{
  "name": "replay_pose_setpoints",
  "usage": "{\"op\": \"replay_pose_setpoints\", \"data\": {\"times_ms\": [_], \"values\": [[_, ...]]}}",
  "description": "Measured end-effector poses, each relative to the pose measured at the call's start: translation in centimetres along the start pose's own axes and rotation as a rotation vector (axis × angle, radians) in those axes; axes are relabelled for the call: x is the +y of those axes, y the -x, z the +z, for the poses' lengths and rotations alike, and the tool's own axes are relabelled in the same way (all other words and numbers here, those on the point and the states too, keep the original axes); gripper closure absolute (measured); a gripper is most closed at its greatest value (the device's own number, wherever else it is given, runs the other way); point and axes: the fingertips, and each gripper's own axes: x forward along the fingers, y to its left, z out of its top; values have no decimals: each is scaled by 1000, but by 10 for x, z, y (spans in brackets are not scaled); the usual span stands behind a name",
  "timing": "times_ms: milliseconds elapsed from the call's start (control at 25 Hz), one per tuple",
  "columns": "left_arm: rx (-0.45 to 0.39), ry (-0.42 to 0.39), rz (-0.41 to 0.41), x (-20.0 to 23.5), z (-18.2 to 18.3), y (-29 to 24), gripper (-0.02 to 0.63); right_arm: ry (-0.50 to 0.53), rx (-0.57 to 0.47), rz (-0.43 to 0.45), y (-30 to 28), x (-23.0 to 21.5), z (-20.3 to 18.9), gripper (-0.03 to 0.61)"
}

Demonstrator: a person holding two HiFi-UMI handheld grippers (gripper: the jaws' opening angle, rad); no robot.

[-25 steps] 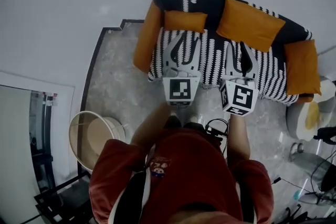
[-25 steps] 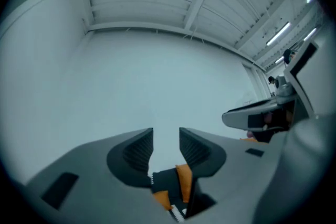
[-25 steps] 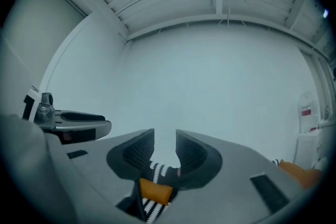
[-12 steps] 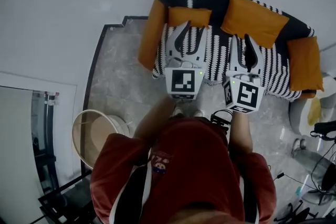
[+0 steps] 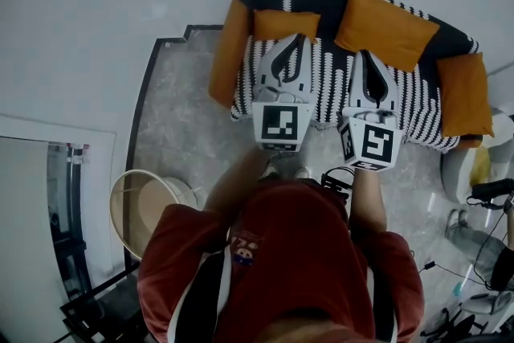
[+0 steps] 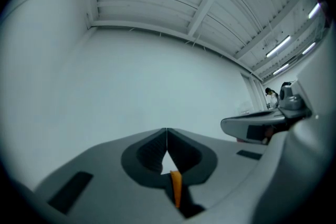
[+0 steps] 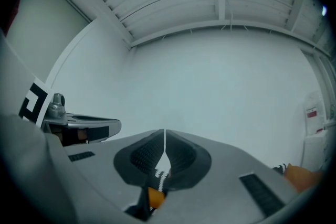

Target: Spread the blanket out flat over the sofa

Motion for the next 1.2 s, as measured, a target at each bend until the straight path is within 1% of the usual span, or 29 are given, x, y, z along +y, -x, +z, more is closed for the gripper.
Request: {"op": "replay_pose_setpoints", "data": {"times_ms": [120, 240, 360, 640, 800, 920, 1080, 1200], "values": [[13, 18, -30, -5, 1, -1, 598, 10, 6, 11, -1, 2, -1, 566], [18, 12, -28, -5, 0, -1, 598, 14, 18, 15, -3, 2, -4, 566], [13, 33, -20, -5, 3, 0, 598, 18, 20, 8, -3, 1, -6, 566], [6, -10, -27, -4, 8, 1, 598, 9, 32, -10, -2, 2, -10, 566], [1, 19, -31, -4, 2, 4, 598, 14, 31, -15, 1, 5, -10, 566], [0, 40, -17, -1, 2, 7, 598, 18, 31, -22, 2, 6, -9, 566], [-3, 4, -36, 0, 1, 10, 597, 29, 31, -23, 4, 11, -8, 566], [-15, 44, -37, 0, 3, 11, 598, 37, 28, -23, 6, 14, -6, 566]]}}
